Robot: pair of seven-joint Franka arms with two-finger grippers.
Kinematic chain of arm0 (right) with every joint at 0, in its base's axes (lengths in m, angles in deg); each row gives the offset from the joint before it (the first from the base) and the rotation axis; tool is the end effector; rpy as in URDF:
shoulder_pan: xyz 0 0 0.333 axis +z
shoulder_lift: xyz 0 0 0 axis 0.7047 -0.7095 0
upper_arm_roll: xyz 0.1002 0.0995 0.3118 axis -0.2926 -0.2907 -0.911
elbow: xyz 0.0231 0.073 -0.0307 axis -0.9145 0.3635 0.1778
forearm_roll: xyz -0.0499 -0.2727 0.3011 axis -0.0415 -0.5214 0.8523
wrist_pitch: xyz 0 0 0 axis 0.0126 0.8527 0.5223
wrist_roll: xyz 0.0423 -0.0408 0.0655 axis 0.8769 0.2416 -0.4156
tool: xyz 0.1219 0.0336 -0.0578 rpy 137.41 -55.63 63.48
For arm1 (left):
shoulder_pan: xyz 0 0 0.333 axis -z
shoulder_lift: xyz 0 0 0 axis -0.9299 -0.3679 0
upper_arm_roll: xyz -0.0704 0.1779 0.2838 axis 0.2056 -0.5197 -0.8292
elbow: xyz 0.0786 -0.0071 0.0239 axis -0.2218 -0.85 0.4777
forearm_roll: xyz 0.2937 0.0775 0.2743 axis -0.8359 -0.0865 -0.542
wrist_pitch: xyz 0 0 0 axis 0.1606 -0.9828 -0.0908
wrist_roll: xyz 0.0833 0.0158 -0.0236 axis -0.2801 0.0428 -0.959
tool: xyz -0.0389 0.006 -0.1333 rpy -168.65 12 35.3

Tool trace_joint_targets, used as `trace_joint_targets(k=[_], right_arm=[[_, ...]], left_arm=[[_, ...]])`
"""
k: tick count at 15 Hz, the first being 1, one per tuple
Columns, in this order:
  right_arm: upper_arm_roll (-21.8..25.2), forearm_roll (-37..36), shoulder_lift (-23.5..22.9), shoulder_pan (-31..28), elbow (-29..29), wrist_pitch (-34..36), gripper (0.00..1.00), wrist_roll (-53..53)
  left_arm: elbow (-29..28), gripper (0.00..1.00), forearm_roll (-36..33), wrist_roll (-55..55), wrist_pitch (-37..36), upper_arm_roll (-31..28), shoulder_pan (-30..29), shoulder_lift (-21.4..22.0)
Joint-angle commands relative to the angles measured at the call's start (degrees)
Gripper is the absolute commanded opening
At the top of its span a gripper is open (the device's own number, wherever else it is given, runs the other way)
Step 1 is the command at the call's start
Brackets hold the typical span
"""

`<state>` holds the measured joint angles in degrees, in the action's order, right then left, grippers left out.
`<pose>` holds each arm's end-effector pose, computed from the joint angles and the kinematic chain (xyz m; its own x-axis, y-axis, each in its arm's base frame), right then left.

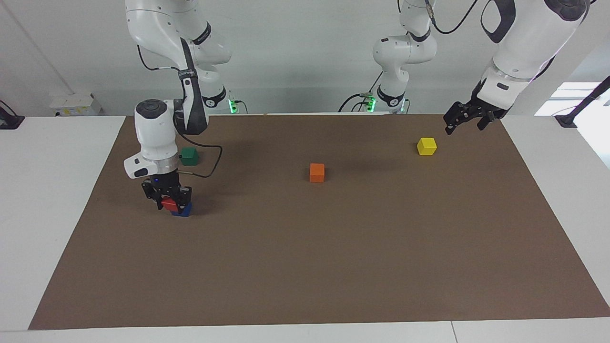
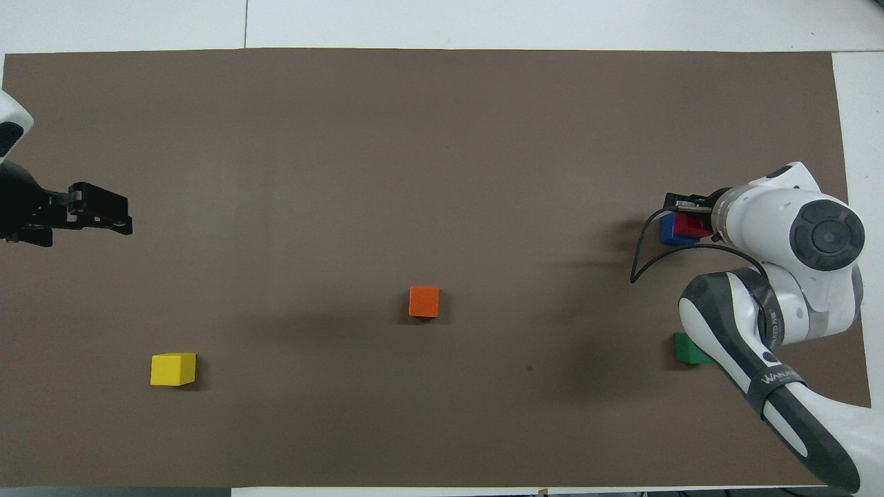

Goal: Transfer red block to right arm and stack on blue block
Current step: 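Lower the red cube onto the blue cube with the right gripper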

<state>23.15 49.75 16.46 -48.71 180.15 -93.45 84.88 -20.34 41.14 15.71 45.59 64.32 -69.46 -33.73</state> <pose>0.5906 -0.0119 0.3220 0.9280 -0.1930 0.3188 -0.2270 -0.9712 0.0729 0.5591 -0.0452 0.6039 0.9949 0.0673 -0.0747 0.0670 -0.9977 -0.0063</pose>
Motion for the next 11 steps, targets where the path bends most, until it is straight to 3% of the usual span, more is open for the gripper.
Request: trace_joint_targets(k=[1,7,11], right_arm=[[-0.1,-1.8,0.0,-0.2,0.5,-0.8,1.00,0.8],[-0.3,-1.3,0.2,-0.2,-1.4,3.6,1.00,0.6],[-1.5,2.2,0.7,-0.3,-8.9,18.7,1.00,-3.1]], left_arm=[[-1.5,1.00,-1.1,0.8,1.2,-0.6,0.5,1.3],[-1.6,1.00,-1.1,0.8,1.2,-0.6,0.5,1.3],[-1.5,1.00,-1.1,0.8,1.2,-0.6,0.5,1.3]])
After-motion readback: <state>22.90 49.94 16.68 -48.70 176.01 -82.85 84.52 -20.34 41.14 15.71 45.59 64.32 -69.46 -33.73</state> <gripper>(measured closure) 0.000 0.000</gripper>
